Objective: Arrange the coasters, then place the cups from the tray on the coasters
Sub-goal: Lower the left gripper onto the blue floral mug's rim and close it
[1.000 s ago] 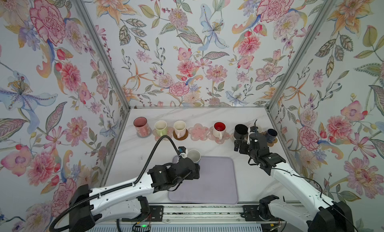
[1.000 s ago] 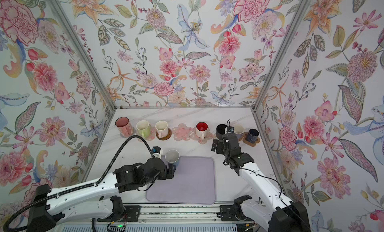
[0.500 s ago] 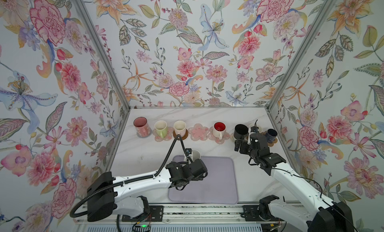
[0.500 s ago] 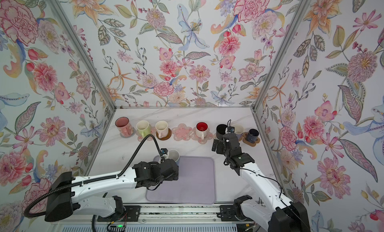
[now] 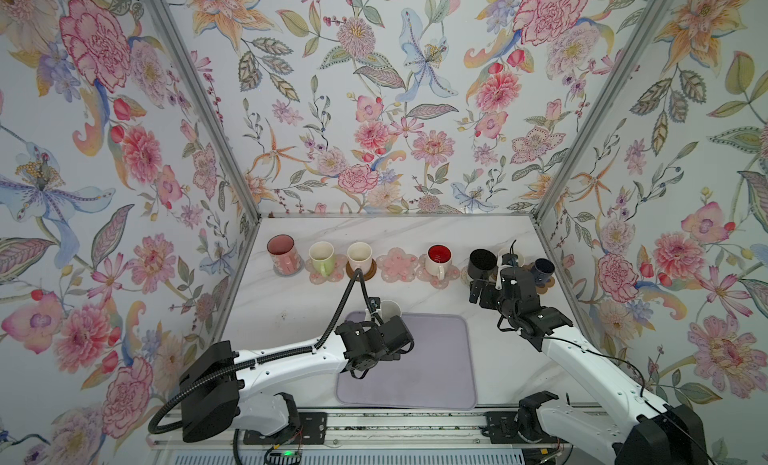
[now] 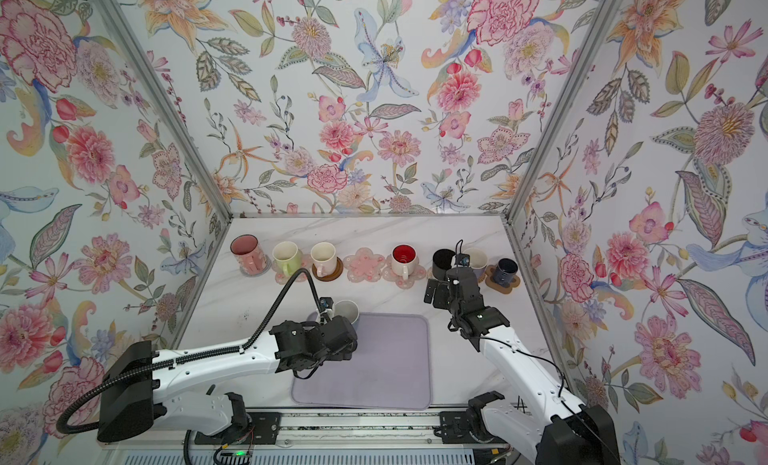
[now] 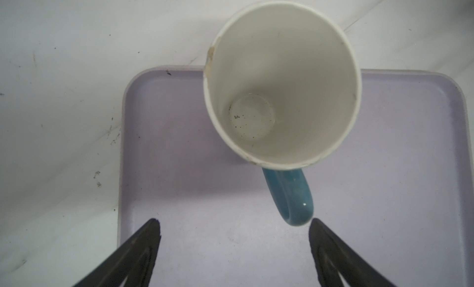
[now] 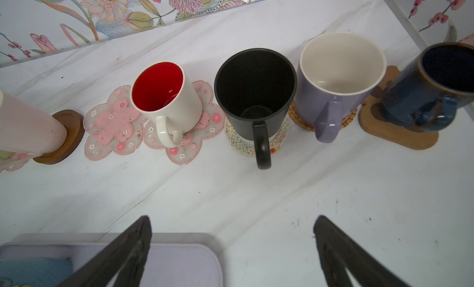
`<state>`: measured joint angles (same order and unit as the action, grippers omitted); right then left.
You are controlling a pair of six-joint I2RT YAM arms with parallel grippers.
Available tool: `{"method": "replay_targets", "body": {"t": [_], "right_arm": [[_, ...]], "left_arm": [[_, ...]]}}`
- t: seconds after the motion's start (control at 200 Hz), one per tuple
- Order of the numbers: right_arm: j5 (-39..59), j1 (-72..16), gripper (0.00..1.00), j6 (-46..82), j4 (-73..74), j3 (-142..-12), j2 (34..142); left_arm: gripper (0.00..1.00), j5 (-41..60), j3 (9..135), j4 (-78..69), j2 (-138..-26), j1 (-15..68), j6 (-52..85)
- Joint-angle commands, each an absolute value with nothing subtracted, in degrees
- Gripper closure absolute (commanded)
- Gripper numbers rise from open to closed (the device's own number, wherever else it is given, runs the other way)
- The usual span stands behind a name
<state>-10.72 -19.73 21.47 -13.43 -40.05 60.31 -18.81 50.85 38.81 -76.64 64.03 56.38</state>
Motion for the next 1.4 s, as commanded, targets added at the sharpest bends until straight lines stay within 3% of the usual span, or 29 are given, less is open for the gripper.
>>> {"method": "replay_targets", "body": {"t": [0.0,0.55,1.201,1.396], "right_arm": [[-10.17,-19.27,0.01,22.02,-13.16,-39.51,60.13],[-9.94,-18.46,0.01,21.89,-13.40,-38.76,59.16],[-9.07,-17.41,0.01,21.77,-13.44,-38.32,58.97],[-9.06,-17.14,0.01,21.53,-13.49,-38.23,58.73]], "left_arm": [[0.09,-18.83,49.31,37.83,-74.11,63.16,54.30],[0.09,-14.21,51.29,32.52,-80.55,63.46,53.79],[0.24,-13.97,52.33,31.63,-83.81,61.26,50.64],[0.36,-13.21,53.17,31.46,-85.21,60.76,49.29]]}}
